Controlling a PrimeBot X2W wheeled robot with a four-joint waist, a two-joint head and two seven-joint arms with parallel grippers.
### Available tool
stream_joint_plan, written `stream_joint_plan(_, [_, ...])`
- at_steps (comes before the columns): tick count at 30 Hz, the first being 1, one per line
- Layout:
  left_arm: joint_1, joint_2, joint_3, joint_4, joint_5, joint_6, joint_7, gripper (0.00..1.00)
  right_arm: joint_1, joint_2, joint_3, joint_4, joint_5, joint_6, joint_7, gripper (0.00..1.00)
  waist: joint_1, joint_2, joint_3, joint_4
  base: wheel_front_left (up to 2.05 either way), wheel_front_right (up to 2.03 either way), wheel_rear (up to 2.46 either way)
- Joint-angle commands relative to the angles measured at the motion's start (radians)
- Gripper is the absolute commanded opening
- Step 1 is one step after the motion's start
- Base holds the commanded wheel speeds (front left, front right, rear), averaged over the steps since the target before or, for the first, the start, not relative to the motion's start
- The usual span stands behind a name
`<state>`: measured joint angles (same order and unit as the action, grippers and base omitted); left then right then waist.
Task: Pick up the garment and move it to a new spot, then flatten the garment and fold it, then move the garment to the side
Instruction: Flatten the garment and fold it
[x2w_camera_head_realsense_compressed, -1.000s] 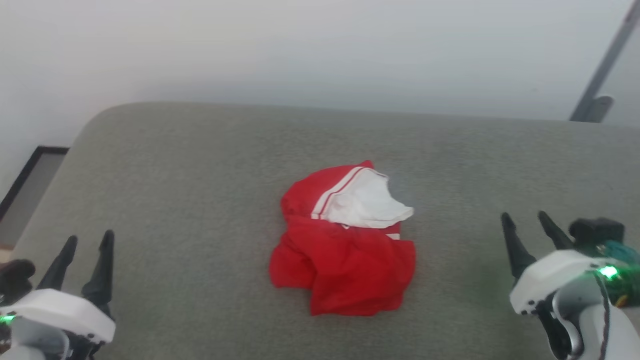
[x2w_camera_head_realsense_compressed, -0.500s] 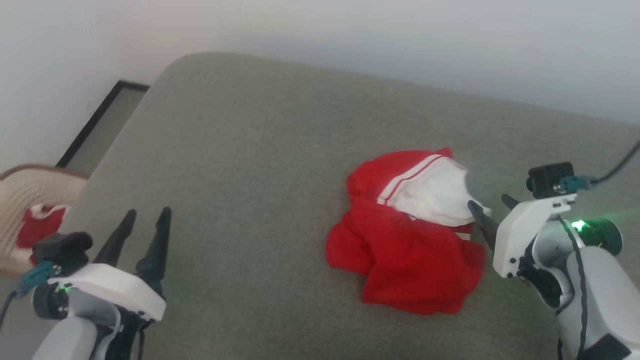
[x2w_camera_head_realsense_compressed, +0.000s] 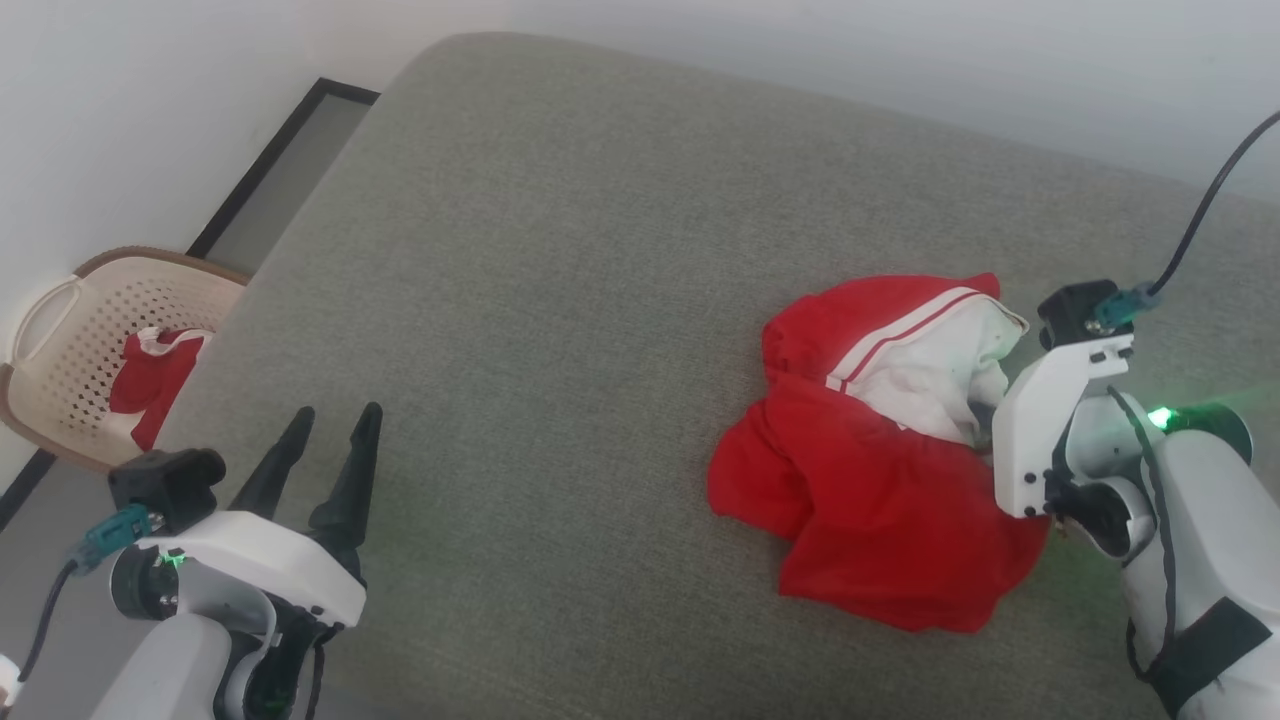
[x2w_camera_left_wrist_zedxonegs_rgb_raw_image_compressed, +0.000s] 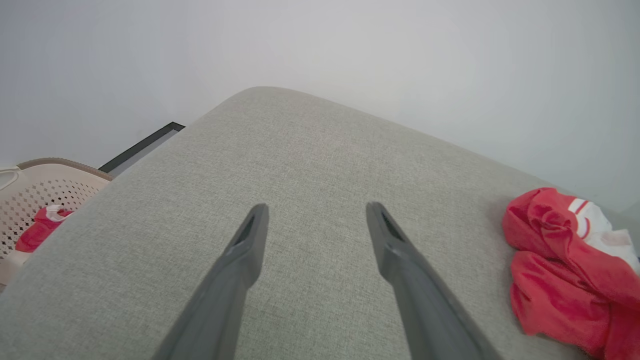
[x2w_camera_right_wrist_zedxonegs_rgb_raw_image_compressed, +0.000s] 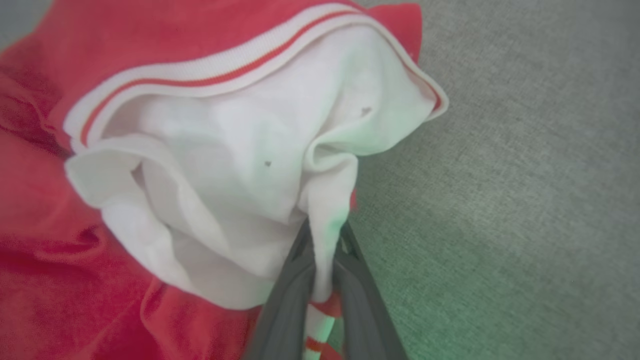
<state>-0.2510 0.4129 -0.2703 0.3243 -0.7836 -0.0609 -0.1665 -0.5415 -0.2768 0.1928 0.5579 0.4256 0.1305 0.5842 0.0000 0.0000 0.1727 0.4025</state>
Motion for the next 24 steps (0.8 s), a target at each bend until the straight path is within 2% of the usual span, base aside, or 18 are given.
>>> stream_joint_plan(1, [-0.016,0.001,0.003,0.006,-0.001,-0.005,-0.006,1.00,-0.012,-0.002,0.004,-0.001,0.008,0.000,-0.006,0.00,0.0000,0.0000,-0.002,-0.004,0.00,0.00,0.00])
stream_joint_plan(5, [-0.014,0.011,0.013,0.013,-0.004,0.000,-0.014,1.00,-0.022,-0.009,0.019,-0.045,0.043,0.000,0.003,0.00,0.0000,0.0000,-0.015,-0.029,0.00,0.00,0.00])
stream_joint_plan(11, [0.021,0.042,0.037,0.001,-0.012,0.013,-0.020,1.00,0.012,-0.063,0.002,-0.194,0.096,0.000,0.050,0.00,0.0000,0.0000,-0.040,-0.095,0.00,0.00,0.00])
stream_joint_plan(16, [0.036,0.059,0.052,-0.019,-0.020,0.024,-0.018,1.00,0.075,-0.116,-0.072,-0.317,0.124,0.000,0.106,0.00,0.0000,0.0000,-0.049,-0.148,0.00,0.00,0.00])
stream_joint_plan(20, [0.040,0.063,0.055,-0.030,-0.023,0.029,-0.016,1.00,0.158,-0.149,-0.157,-0.357,0.111,0.000,0.149,0.00,0.0000,0.0000,-0.051,-0.174,0.00,0.00,0.00])
stream_joint_plan(24, [0.031,0.058,0.043,-0.032,-0.019,0.027,-0.009,1.00,0.247,-0.129,-0.229,-0.347,0.096,0.000,0.162,0.00,0.0000,0.0000,-0.053,-0.187,0.00,0.00,0.00])
